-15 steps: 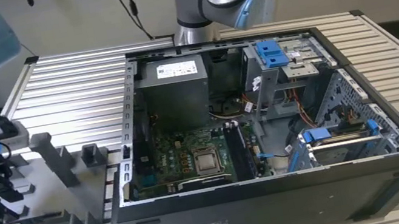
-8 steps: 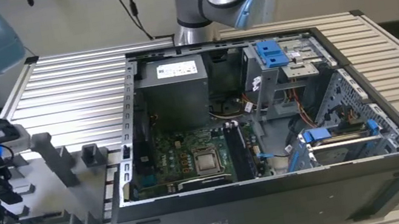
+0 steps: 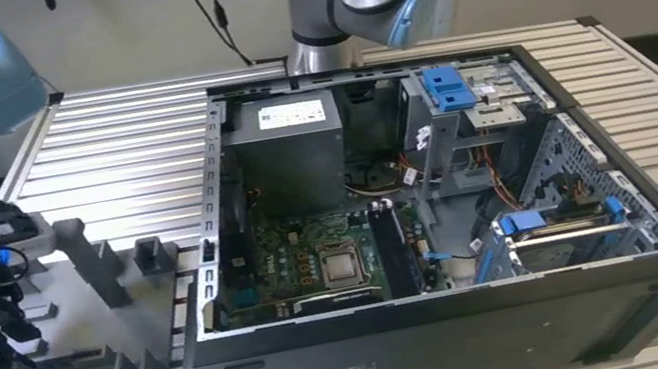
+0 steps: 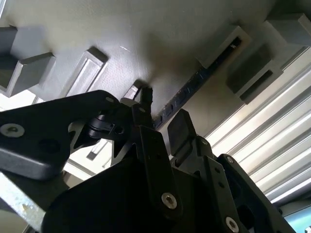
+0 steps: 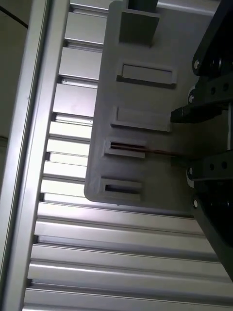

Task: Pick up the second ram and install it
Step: 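Pick up the second ram and move it above second insertion slot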

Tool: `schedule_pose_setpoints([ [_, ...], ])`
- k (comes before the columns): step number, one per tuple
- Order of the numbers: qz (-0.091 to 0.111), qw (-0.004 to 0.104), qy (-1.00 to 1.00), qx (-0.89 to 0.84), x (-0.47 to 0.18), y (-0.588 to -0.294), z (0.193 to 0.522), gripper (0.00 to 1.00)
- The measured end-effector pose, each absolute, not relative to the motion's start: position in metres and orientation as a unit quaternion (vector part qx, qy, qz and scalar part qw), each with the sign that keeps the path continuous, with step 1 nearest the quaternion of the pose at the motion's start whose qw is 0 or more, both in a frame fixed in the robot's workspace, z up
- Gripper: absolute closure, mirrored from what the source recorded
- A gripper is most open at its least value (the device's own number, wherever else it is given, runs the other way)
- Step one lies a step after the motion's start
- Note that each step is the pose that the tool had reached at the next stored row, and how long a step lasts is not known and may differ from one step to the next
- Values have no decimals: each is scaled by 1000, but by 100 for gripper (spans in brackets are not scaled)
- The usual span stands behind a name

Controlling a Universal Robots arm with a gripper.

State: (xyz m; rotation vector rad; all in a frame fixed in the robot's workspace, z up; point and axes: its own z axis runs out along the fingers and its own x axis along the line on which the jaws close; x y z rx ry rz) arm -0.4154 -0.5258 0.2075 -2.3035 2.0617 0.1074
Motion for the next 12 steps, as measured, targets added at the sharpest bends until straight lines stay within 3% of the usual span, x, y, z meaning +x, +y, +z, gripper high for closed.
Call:
schedule_pose_setpoints([
  [12,35,23,666,-745,-415,-527,194,58],
])
